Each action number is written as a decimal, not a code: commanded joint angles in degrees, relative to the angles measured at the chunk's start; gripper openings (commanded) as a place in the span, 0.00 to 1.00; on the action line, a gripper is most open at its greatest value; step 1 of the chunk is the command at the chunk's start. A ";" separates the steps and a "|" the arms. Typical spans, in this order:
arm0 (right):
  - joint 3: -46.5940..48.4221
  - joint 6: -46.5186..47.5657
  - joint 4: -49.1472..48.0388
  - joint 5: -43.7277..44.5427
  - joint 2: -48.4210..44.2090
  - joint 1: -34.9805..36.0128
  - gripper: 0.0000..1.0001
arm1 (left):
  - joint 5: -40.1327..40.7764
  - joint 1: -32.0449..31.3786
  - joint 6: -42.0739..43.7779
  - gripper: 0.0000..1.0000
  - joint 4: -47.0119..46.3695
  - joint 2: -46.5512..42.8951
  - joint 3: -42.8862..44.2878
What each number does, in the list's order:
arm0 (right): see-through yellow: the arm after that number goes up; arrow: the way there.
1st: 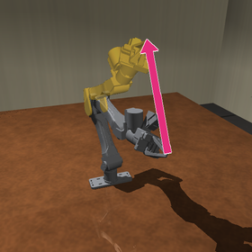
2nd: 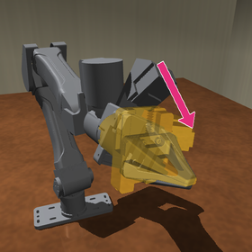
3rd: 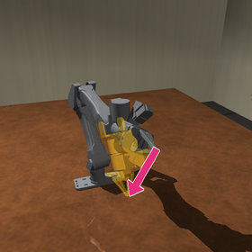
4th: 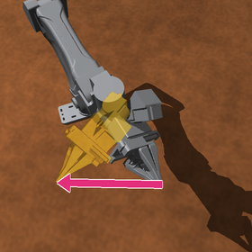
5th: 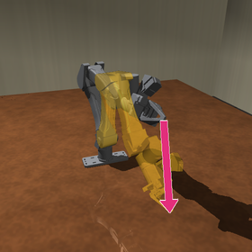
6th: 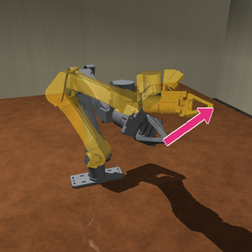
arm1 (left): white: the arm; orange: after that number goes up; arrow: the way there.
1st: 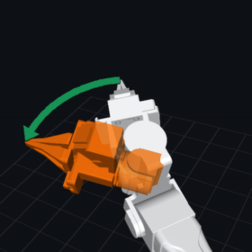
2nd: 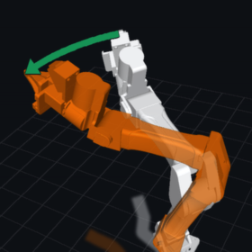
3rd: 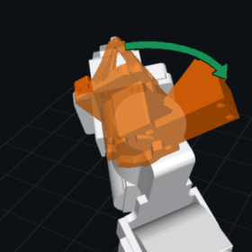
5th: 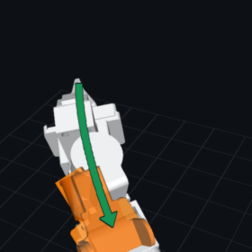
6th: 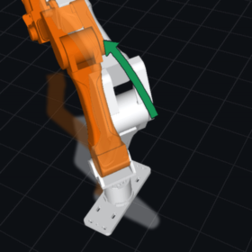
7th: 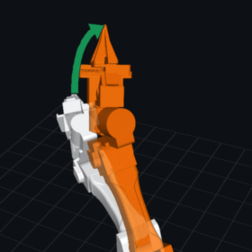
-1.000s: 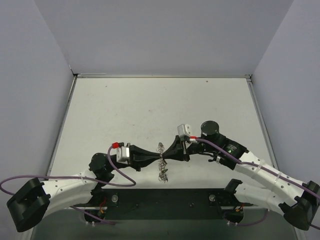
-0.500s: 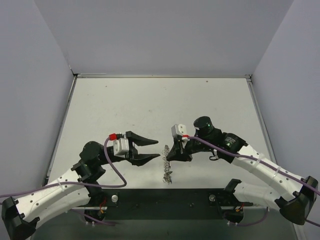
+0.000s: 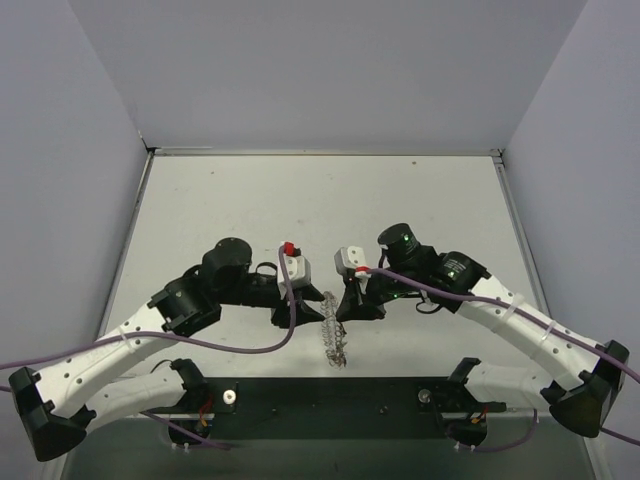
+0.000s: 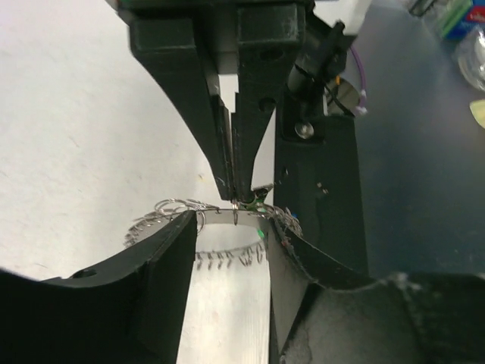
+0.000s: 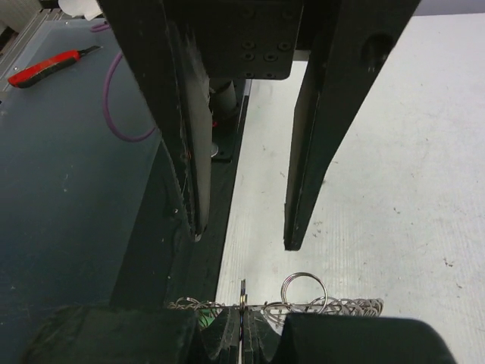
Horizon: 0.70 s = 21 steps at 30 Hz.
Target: Put the keys on the keyring
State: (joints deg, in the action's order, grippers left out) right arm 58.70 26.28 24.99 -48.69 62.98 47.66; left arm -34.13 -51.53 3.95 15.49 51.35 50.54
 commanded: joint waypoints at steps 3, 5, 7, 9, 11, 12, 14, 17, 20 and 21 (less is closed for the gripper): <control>4.14 2.11 3.22 -3.52 1.97 -0.02 0.00 | -7.97 0.29 4.40 0.48 10.62 5.77 6.93; 4.23 1.93 3.40 -3.52 2.49 0.06 0.00 | -8.50 0.29 4.76 0.45 10.18 6.91 7.11; 4.50 1.84 3.75 -3.87 2.76 0.06 0.00 | -8.50 0.29 4.84 0.43 9.48 7.53 7.11; 4.67 1.58 3.66 -3.87 2.85 -0.02 0.00 | -8.50 0.29 4.76 0.43 9.13 7.80 7.02; 4.76 1.49 3.66 -4.05 3.02 -0.02 0.00 | -8.15 0.29 4.76 0.44 8.60 8.41 7.02; 4.76 1.40 3.75 -4.14 3.11 0.06 0.00 | -8.15 0.20 4.76 0.43 8.34 8.59 7.11; 4.94 1.40 3.75 -4.22 3.29 -0.02 0.00 | -8.23 0.11 4.49 0.43 7.81 9.46 7.37; 5.11 1.14 3.75 -4.31 3.46 0.07 0.00 | -7.88 0.11 4.23 0.43 6.93 10.43 7.55; 5.02 1.14 3.75 -4.31 3.20 0.07 0.00 | -5.95 -0.24 4.14 0.42 6.58 11.14 7.46; 5.02 1.14 3.66 -4.31 3.20 0.07 0.00 | -5.60 -0.50 3.88 0.42 6.40 11.14 7.29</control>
State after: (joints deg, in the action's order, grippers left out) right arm 61.21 27.11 28.97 -49.93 66.41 47.68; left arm -40.69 -51.57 7.77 24.14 62.06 55.44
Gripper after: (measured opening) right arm 0.038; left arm 0.425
